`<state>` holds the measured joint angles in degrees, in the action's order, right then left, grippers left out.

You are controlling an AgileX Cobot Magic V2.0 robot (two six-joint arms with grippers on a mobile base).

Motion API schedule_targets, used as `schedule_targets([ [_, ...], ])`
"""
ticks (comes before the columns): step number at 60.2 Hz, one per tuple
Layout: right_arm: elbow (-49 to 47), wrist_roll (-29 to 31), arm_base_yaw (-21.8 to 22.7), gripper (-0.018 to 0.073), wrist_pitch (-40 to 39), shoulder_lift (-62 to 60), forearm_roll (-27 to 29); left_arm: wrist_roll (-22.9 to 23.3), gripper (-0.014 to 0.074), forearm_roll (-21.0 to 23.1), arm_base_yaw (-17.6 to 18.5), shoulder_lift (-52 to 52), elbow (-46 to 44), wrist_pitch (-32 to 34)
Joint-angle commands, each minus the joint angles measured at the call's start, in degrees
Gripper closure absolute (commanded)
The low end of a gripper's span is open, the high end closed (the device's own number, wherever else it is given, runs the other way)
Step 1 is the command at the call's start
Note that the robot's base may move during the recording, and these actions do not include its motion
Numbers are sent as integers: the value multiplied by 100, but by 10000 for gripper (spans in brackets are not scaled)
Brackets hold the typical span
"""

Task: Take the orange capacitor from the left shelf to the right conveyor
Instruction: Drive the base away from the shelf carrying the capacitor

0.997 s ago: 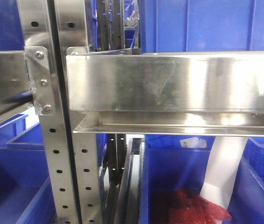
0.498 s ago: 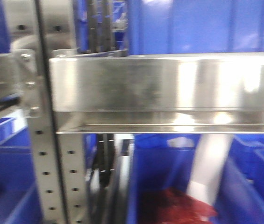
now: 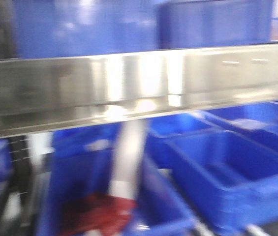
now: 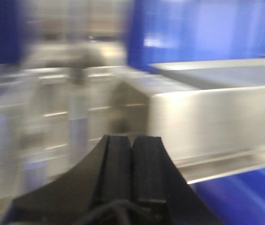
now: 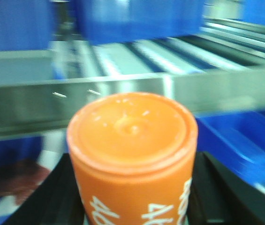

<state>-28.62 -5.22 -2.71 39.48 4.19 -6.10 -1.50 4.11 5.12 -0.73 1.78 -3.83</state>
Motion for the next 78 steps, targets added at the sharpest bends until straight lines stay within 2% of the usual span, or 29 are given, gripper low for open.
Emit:
schedule_targets([
  [1, -165, 47, 19, 504, -553, 85, -78, 10, 723, 13, -5, -67, -22, 519],
  [78, -165, 47, 19, 504, -553, 85, -78, 10, 723, 13, -17, -67, -22, 519],
])
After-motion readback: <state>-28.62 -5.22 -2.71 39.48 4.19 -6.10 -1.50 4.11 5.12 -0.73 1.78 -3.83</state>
